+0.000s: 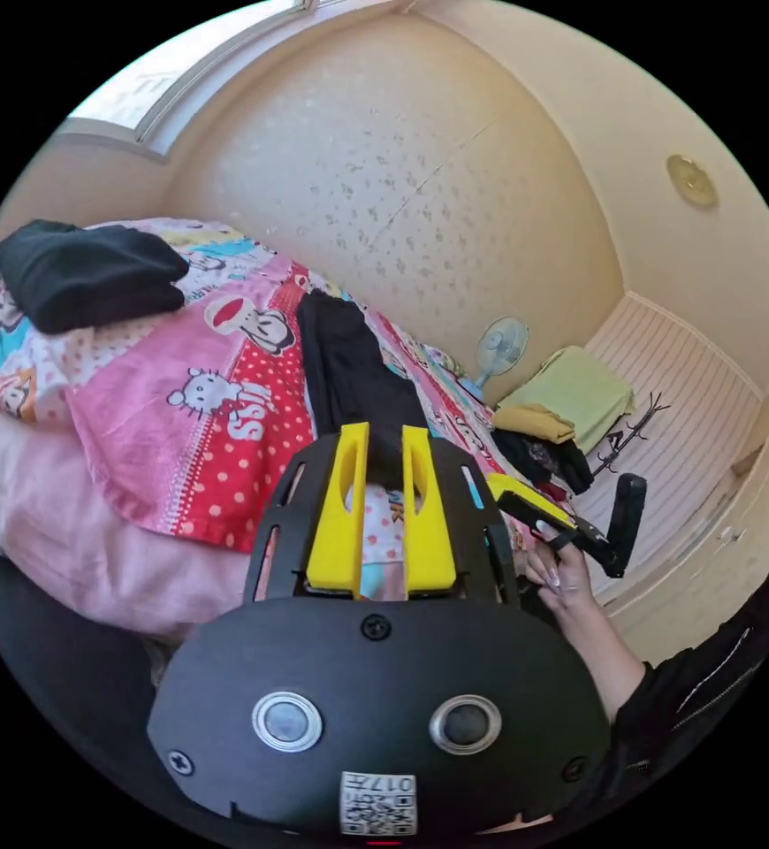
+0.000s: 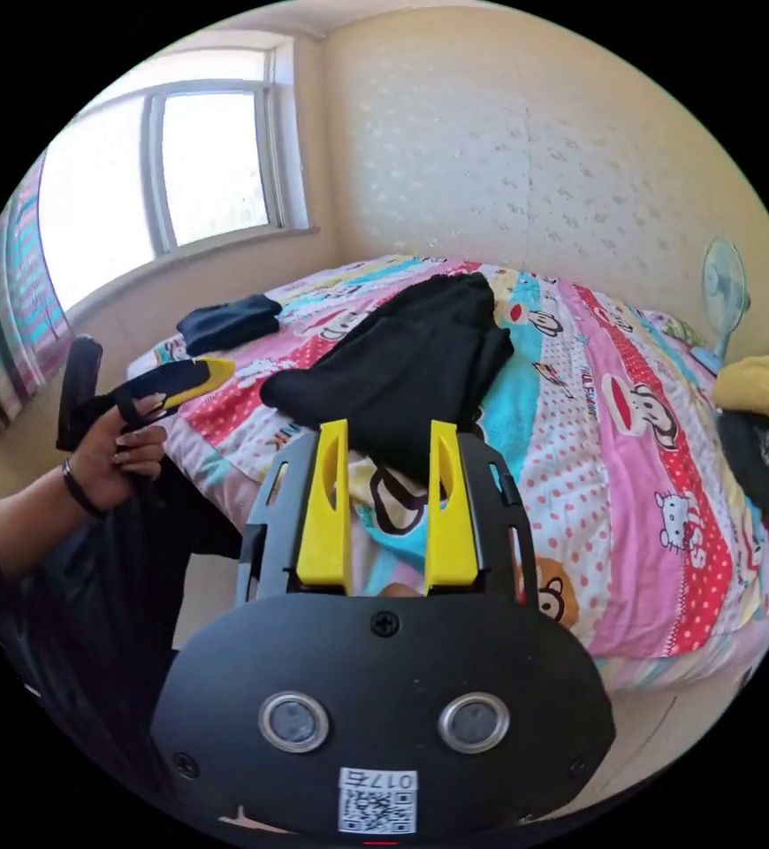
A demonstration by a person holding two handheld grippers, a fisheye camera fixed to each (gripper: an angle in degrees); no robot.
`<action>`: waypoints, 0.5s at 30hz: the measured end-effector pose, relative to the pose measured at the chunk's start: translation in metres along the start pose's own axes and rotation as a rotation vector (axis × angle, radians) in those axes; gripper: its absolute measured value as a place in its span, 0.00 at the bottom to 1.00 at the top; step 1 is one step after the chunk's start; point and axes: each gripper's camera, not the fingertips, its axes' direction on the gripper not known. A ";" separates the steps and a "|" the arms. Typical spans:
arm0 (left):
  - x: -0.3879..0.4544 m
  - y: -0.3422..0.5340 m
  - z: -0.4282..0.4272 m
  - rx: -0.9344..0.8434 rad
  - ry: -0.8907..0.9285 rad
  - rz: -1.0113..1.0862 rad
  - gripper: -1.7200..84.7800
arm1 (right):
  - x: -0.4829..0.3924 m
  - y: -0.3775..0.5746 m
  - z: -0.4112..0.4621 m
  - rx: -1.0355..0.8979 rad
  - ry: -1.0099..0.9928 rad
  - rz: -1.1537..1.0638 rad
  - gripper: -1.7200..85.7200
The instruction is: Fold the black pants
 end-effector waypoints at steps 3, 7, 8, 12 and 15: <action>-0.030 0.001 0.024 -0.188 0.025 -0.177 0.13 | -0.007 0.009 0.013 -0.080 0.097 -0.111 0.18; -0.038 0.000 0.015 -0.075 0.115 -0.221 0.14 | -0.002 0.019 0.018 -0.110 0.136 -0.168 0.17; -0.043 -0.003 0.015 -0.053 0.145 -0.251 0.15 | 0.008 0.019 0.016 -0.101 0.106 -0.127 0.17; -0.076 -0.009 0.027 -0.020 0.224 -0.462 0.18 | 0.059 0.022 0.005 -0.017 -0.120 0.093 0.16; -0.092 -0.010 0.031 0.059 0.313 -0.553 0.18 | 0.110 0.035 -0.003 0.077 -0.339 0.333 0.16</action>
